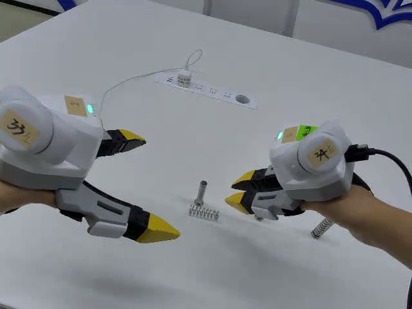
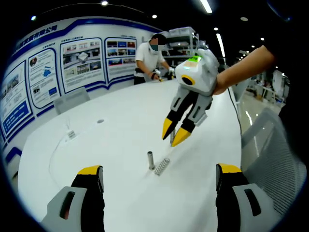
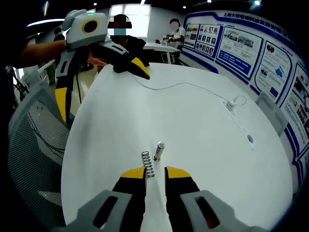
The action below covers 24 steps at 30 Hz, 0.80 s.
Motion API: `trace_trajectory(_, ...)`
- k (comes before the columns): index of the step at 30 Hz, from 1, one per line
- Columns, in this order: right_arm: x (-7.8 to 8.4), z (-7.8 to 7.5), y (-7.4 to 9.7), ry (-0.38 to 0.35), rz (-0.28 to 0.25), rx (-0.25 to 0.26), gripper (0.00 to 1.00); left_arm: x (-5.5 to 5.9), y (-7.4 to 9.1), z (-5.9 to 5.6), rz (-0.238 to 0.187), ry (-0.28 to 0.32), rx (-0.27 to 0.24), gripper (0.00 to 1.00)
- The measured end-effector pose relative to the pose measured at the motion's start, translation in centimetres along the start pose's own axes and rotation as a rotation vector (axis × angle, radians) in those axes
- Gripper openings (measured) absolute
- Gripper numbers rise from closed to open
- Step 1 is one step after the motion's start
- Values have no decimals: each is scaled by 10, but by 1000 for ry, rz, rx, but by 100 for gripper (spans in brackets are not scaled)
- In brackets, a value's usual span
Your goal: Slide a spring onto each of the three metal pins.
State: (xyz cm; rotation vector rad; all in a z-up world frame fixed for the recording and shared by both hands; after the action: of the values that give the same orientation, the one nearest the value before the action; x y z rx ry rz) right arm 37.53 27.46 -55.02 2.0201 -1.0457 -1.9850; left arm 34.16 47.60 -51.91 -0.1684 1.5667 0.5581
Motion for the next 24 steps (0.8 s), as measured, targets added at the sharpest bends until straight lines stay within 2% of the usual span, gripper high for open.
trace_trajectory(4, 3, 4, -9, 7, 17, -22, 15, 3, 2, 1, 10, 3, -9, 99)
trace_trajectory(6, 6, 6, -12, 40, 33, -30, 15, 5, 3, 1, 10, 8, -13, 99)
trace_trajectory(9, 10, 6, -18, 13, 45, -43, 15, 7, 4, 1, 13, 15, -17, 99)
trace_trajectory(16, 22, 8, -31, 4, 92, -62, 15, 14, 6, -1, 30, 27, -22, 99)
trace_trajectory(24, 24, 6, -41, -3, 121, -62, 15, 16, 8, 1, 31, 38, -36, 98)
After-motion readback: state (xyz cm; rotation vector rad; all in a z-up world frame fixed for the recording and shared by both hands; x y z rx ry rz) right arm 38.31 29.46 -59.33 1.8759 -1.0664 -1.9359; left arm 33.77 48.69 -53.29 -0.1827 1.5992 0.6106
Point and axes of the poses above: the centre of the closed fingertips' face, and the gripper's own axes: y roughly backward along the fingers, z roughly to its left, x roughly out of its underside, the point moved 9 cm from there along y, roughly backward along the fingers, and after that the axes turned 14 degrees about -z, right-handed, at the moved point
